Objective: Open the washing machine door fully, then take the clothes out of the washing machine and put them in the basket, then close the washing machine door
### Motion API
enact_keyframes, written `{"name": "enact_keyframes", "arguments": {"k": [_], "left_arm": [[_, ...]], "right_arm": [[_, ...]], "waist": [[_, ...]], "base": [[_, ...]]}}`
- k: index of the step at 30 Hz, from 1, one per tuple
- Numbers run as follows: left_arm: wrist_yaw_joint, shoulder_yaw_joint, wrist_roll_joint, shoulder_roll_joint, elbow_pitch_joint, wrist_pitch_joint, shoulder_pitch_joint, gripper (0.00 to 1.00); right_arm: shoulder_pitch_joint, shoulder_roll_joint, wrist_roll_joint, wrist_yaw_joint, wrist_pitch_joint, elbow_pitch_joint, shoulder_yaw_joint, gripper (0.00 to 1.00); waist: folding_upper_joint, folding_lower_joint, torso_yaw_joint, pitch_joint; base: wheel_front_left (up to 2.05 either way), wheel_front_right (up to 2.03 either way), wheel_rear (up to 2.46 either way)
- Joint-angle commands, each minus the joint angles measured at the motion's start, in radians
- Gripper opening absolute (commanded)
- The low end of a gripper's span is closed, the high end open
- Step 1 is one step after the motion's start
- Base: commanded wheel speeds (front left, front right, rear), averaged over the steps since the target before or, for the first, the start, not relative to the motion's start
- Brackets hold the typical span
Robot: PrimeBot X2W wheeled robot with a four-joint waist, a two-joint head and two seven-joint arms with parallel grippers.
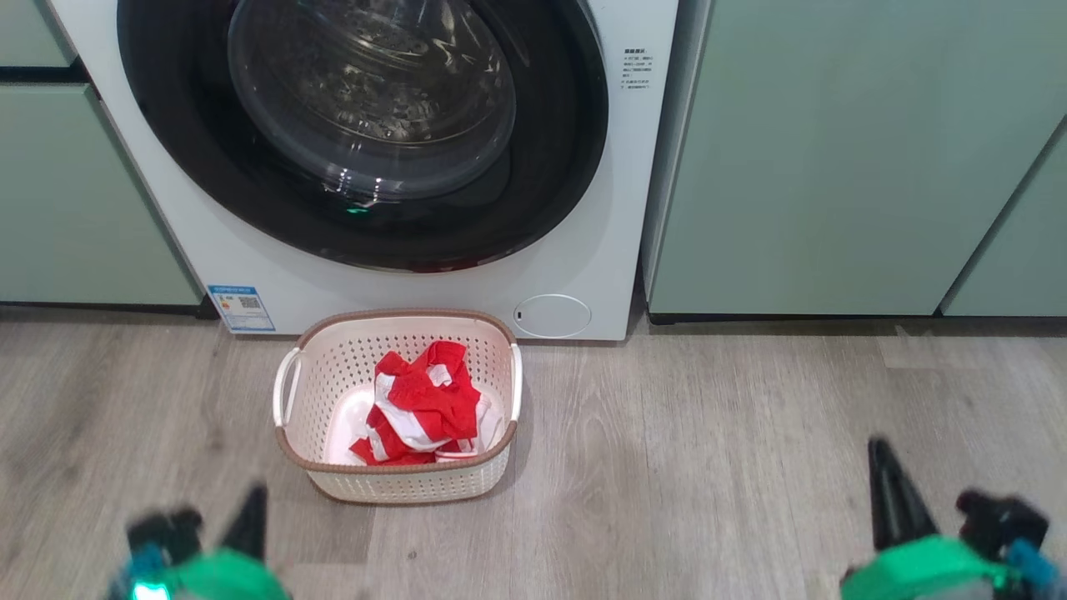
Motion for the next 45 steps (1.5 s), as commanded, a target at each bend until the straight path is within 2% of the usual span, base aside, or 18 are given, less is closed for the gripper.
{"name": "enact_keyframes", "arguments": {"k": [1,45], "left_arm": [[0.0,-0.002,-0.004,-0.012,0.015,0.002,0.026,0.0],[0.0,0.065,-0.405,-0.063,-0.133,0.127,0.017,0.0]], "right_arm": [[0.013,0.004,0.004,0.0,0.001,0.021,0.0,0.0],[-0.023,0.011,0.451,0.0,0.128,-0.032,-0.046,0.0]], "waist": [[0.0,0.0,0.0,0.0],[0.0,0.0,-0.018,0.026]], "base": [[0.0,0.0,0.0],[0.0,0.0,0.0]]}}
